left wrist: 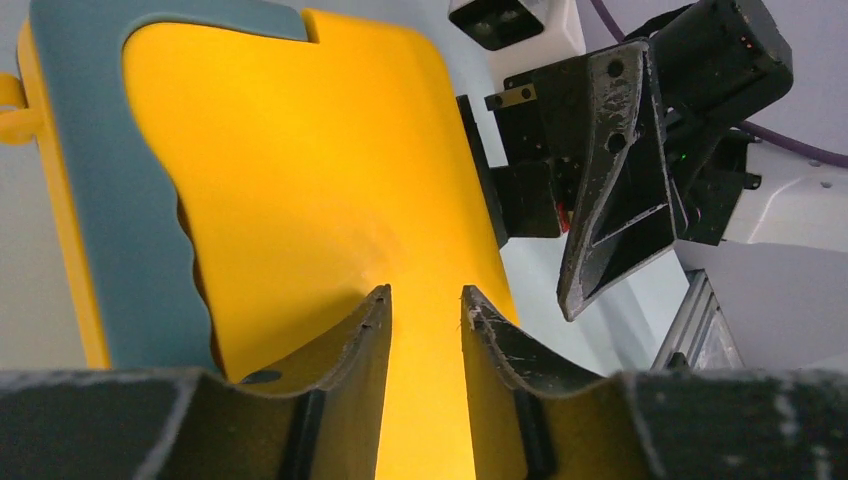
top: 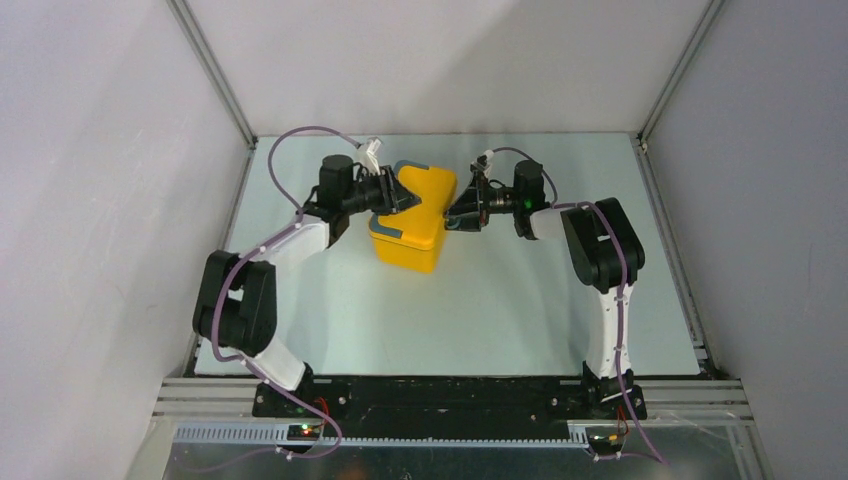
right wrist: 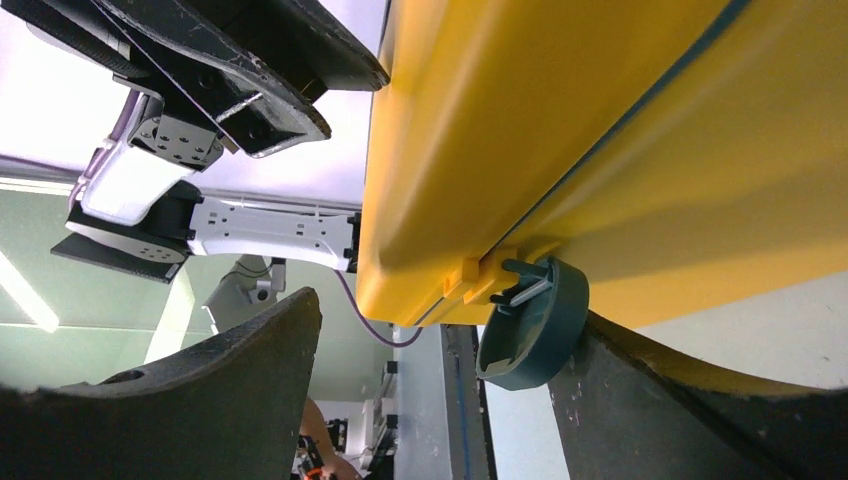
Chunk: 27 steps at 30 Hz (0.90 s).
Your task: Organize the medicine kit
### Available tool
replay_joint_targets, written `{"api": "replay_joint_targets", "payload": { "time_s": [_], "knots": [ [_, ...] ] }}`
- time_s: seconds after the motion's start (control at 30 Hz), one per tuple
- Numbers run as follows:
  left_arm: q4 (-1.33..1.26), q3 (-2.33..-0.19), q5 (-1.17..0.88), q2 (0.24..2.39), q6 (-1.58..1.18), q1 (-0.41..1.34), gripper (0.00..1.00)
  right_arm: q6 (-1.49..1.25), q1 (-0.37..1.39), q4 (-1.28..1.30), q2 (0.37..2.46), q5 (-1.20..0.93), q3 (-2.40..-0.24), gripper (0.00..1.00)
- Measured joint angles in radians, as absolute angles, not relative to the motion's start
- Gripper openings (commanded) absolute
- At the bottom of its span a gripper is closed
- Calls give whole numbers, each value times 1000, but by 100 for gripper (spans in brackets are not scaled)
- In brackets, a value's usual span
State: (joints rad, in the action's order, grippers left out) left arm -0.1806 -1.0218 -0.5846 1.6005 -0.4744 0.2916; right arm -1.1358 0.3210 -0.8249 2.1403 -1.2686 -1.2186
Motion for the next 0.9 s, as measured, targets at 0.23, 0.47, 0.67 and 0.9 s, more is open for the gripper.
{"api": "replay_joint_targets", "payload": {
  "time_s": [0.23,0.47,0.67,0.9],
  "knots": [
    [-220,-1060,-587,1663,-482,313,37,-1087,302,-758,2109,-1261,-1195,81],
    [-242,-1063,-583,1676,-482,326,37,-1063,298,-726,2094,-1261,-1192,80],
    [-258,-1063,-580,1685,-482,330,36,-1011,298,-662,2071,-1254,-1191,80],
    [-271,-1069,-580,1697,-483,334,35,-942,298,-569,2042,-1238,-1191,76]
  ]
}}
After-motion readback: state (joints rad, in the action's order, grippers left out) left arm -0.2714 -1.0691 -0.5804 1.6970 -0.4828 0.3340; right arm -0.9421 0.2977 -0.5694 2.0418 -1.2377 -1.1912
